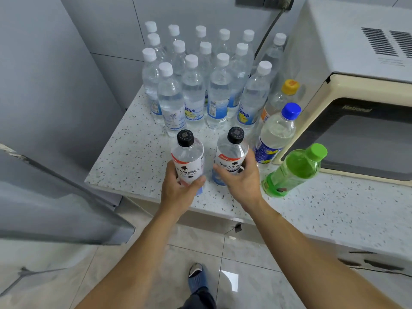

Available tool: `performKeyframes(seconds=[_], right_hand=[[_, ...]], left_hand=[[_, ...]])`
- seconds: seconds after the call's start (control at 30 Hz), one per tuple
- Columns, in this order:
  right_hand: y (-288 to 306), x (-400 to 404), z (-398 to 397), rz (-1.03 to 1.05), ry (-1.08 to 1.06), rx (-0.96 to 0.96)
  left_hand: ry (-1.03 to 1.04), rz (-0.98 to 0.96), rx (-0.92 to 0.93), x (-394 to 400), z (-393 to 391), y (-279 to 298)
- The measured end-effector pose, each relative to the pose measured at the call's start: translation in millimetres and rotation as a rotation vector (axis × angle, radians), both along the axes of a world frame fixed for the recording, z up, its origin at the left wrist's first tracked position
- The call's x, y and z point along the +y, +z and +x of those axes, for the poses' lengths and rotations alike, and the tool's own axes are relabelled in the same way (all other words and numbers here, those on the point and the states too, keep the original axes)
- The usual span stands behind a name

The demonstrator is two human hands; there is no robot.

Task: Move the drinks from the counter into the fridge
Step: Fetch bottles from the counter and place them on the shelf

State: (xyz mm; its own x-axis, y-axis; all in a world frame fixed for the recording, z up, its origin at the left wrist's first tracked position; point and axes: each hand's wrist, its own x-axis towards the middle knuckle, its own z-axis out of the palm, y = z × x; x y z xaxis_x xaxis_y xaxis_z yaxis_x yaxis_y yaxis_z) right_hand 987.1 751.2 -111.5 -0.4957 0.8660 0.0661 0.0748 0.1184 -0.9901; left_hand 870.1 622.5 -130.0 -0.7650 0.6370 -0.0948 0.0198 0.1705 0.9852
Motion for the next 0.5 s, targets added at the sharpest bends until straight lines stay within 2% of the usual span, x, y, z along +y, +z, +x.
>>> performKeyframes(seconds=[0.17,0.33,0.43,0.5], right_hand=[[5.7,-20.3,27.3,-0.023,0.111,0.011],[5.9,-47.0,68.7,-0.166,0.228,0.022],[2.1,-68.8,94.5,-0.249,0.318,0.027],[0.8,-86.3,109.2,-0.321,0.368,0.032]], left_hand=[[0.051,-0.001,-0.090,-31.0,31.6,6.3],[0.148,0.026,-0.220,-76.2,74.3,11.6],[0.140,0.073,-0.280,-110.2,102.4,16.7],[0.133,0.143,-0.382,-131.9,121.7,19.1]])
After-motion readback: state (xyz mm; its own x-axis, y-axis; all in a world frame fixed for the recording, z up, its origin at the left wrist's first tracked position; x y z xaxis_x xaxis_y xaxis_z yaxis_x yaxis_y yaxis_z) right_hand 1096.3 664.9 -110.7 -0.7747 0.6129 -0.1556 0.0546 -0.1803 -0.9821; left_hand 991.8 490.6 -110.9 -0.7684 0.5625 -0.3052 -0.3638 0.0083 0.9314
